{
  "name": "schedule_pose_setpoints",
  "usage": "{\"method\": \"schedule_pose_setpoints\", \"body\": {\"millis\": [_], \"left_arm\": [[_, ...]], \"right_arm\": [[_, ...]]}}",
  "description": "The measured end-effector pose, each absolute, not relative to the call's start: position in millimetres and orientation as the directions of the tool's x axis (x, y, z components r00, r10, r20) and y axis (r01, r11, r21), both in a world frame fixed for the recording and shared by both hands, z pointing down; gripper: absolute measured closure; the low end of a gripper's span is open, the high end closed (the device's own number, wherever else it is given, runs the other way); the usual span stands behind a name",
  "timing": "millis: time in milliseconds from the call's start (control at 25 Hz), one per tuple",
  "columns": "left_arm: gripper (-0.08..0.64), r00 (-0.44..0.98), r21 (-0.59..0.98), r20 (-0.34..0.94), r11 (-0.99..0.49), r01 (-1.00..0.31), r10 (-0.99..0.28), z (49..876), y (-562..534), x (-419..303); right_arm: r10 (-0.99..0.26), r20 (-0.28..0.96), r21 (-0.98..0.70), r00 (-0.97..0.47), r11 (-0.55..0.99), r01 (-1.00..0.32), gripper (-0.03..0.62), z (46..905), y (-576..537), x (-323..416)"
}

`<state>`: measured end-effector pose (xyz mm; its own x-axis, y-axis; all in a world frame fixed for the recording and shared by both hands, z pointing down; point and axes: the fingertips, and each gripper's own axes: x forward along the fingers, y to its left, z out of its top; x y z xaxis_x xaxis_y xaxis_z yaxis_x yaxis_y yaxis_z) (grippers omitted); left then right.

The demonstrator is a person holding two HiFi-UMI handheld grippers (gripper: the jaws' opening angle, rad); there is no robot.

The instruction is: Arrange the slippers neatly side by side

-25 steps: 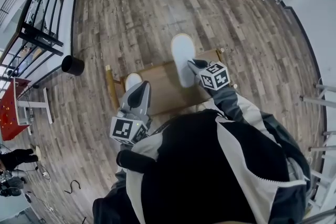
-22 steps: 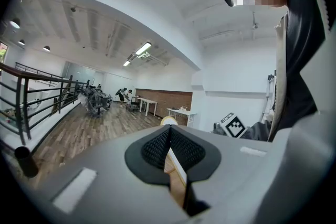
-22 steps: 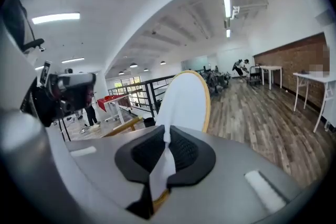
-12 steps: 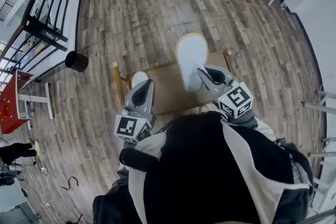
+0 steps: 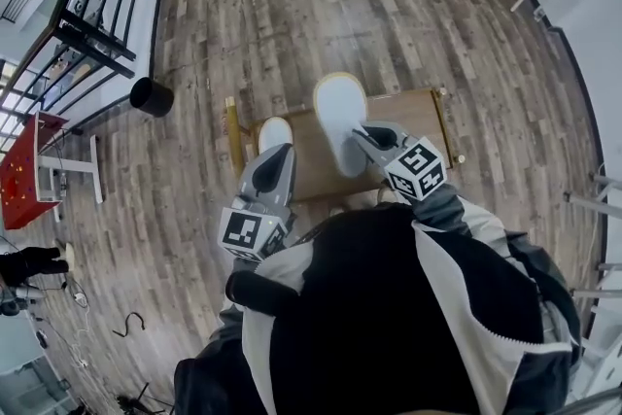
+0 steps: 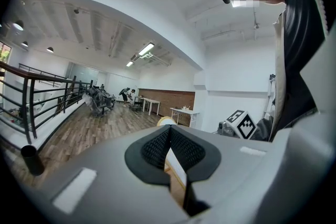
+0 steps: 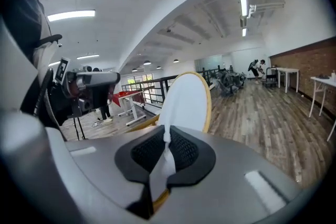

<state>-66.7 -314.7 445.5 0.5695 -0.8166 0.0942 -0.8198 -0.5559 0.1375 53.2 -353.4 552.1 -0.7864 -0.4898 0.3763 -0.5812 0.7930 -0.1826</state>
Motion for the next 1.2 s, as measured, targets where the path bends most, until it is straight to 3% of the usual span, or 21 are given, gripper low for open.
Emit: {"method": "schedule_pose_setpoints", "body": {"millis": [160,400,880,1200], "left_arm": [[0.541,0.549,0.136,0.111,-0.534,-0.834,-0.829,451.5,-300.2,-83.1],[0.541,0.500,0.138,0.138,-0.483,-0.864,-0.855,456.4,-271.3,-106.4],[0.541,0.438,0.128,0.186,-0.420,-0.899,-0.880,469.7,-234.4,-151.9],[0.541,0.435,0.118,0.198,-0.419,-0.900,-0.878,474.5,-228.2,-158.4]], "right_arm": [[-0.392,0.435,-0.350,-0.811,0.756,-0.554,0.566,614.1,-353.3,10.7],[-0.303,0.567,-0.435,-0.766,0.679,-0.591,0.566,696.7,-356.6,-22.5],[-0.241,0.786,-0.311,-0.569,0.642,-0.701,0.566,794.7,-368.8,-40.8],[-0.230,0.821,-0.277,-0.522,0.639,-0.717,0.572,813.0,-375.5,-48.1]]}}
